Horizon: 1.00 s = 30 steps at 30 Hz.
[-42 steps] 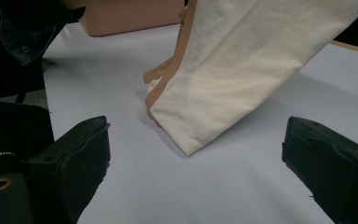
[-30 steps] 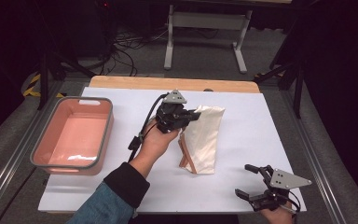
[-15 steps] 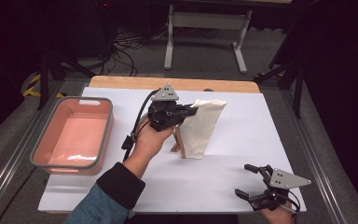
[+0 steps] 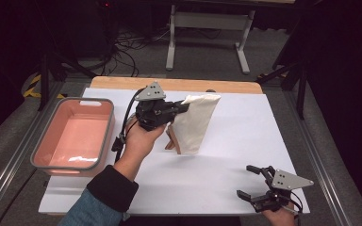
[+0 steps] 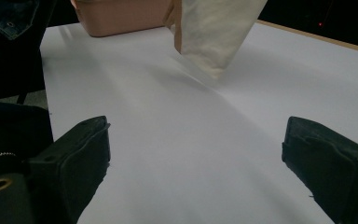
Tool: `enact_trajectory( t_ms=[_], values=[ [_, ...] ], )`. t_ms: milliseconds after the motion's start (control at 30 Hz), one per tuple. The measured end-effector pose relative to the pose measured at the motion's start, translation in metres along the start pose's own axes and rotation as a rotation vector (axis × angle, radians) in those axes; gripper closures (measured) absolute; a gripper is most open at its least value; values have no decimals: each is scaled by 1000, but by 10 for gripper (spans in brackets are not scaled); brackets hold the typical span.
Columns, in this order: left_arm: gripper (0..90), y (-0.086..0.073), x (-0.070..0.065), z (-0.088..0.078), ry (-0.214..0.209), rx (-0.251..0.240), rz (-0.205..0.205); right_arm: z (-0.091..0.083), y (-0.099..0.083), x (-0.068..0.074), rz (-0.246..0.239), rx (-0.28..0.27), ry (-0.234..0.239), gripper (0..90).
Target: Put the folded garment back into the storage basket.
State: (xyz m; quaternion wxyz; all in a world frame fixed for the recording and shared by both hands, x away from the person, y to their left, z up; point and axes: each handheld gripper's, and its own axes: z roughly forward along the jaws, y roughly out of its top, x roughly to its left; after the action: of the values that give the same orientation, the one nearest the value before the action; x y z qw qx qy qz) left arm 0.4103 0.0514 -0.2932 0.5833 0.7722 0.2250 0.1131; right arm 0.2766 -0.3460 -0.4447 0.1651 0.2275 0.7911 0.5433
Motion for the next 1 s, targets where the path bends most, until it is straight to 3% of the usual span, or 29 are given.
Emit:
enact_trajectory(
  t_ms=[1000],
  values=[
    [845, -13, 21, -88, 157, -29, -45, 29, 12, -8, -22, 6, 58, 81]
  ],
)
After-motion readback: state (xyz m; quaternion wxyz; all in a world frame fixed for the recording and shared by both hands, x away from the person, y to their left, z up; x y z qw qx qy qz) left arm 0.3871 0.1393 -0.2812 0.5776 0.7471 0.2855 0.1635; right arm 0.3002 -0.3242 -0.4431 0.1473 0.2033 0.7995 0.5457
